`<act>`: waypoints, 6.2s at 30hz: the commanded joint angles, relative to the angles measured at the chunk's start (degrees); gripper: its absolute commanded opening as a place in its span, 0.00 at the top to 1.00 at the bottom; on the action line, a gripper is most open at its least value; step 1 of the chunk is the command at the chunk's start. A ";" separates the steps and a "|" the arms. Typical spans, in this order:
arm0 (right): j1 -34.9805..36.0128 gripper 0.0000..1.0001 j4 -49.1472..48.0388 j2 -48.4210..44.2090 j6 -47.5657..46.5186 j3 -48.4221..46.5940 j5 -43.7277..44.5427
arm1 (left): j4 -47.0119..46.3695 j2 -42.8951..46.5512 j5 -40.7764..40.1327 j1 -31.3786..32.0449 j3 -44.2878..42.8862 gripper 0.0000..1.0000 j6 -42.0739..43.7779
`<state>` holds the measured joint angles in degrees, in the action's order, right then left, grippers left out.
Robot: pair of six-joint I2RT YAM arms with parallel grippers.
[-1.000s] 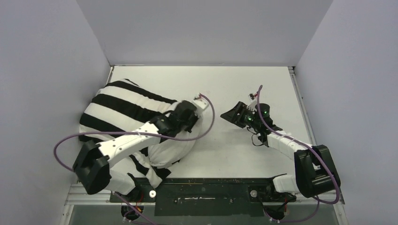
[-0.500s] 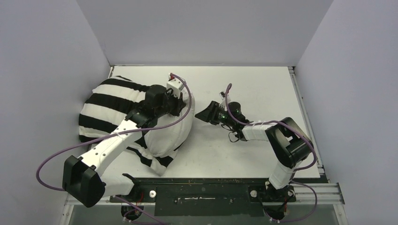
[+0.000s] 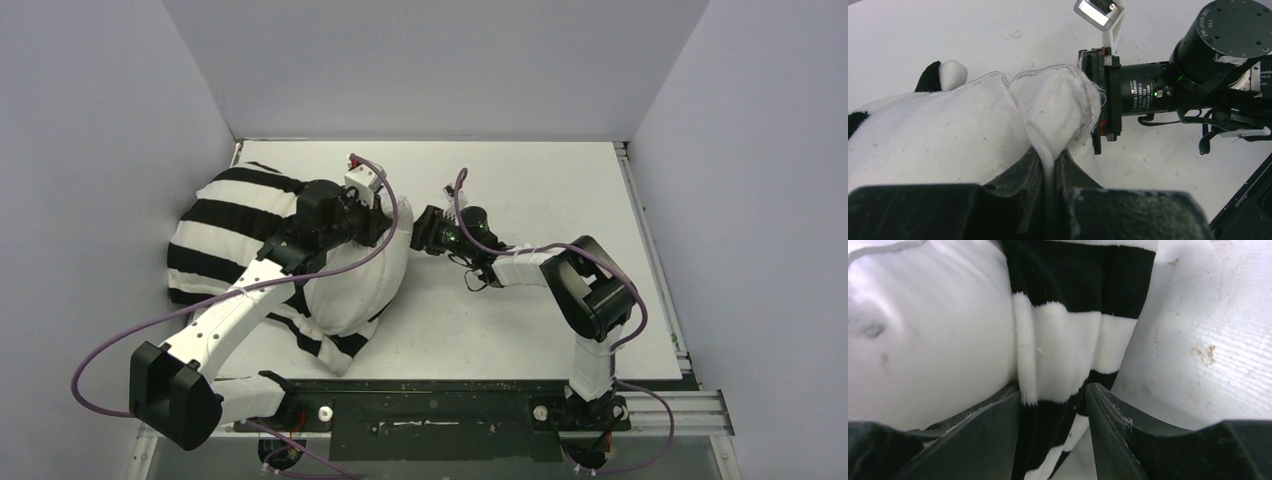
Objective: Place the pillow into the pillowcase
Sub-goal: Stuff the pillow into the pillowcase.
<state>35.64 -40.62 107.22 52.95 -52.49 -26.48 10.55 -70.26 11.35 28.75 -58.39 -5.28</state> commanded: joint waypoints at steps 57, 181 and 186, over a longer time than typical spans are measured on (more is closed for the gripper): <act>-1.63 1.00 -31.22 -18.31 14.11 -14.02 -18.27 | -16.78 -32.40 -47.59 -2.27 6.80 1.00 -20.33; 12.04 1.00 27.91 -28.17 -58.78 -3.35 -34.85 | -35.14 -57.80 -18.91 7.18 -4.40 1.00 -52.54; -6.84 1.00 19.37 -38.17 -38.55 7.73 -14.35 | -43.25 -55.83 -17.48 4.77 3.07 1.00 -52.73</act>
<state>40.64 -12.82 78.32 0.10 -48.29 -43.11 -39.75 -119.72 -3.64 36.67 -65.23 -52.97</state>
